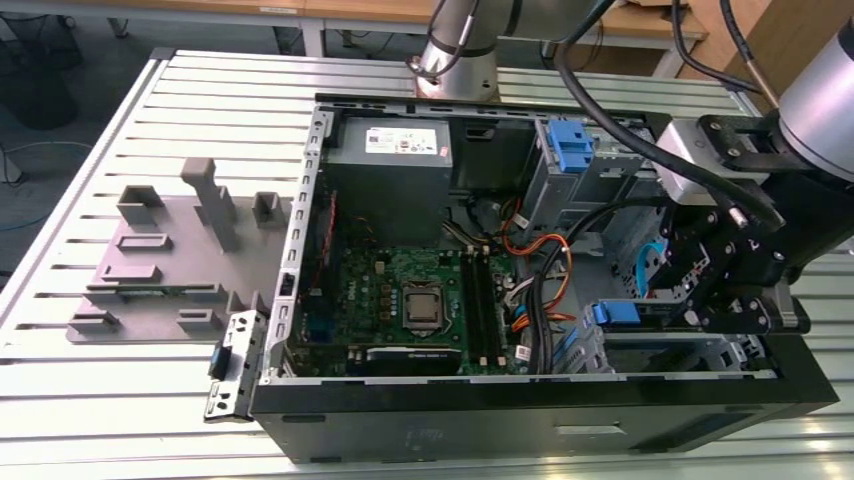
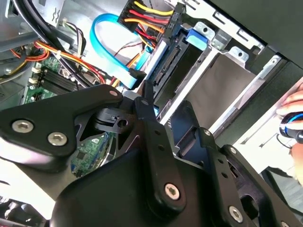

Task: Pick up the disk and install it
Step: 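Insert the disk into the insertion slot, then insert the first disk wire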

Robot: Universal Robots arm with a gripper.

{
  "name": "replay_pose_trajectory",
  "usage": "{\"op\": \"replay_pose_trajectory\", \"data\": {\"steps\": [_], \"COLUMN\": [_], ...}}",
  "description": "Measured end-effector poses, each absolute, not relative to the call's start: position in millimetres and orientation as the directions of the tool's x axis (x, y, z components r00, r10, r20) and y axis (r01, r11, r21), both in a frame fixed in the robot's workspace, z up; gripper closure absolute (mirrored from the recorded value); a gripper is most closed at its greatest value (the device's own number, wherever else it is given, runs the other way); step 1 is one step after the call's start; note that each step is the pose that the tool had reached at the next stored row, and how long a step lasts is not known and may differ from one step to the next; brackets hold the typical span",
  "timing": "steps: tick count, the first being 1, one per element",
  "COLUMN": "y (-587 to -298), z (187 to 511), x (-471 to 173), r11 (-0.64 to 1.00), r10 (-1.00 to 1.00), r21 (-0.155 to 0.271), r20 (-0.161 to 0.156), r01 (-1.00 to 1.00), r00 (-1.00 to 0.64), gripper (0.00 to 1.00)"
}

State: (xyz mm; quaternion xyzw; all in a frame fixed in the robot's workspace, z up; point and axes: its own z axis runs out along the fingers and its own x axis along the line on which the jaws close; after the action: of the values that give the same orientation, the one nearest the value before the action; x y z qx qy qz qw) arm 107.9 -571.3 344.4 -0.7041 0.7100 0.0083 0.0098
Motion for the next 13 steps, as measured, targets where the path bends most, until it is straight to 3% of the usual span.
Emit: {"op": "replay_pose_trajectory", "data": {"steps": [13], "y": [-571.3], "z": [346.6], "x": [107.7], "r11": [0.008], "r10": [-1.000], "r21": [-0.005], "r20": [-0.026], "r01": [-1.000], "r00": [-0.008], "gripper": [0.58]}}
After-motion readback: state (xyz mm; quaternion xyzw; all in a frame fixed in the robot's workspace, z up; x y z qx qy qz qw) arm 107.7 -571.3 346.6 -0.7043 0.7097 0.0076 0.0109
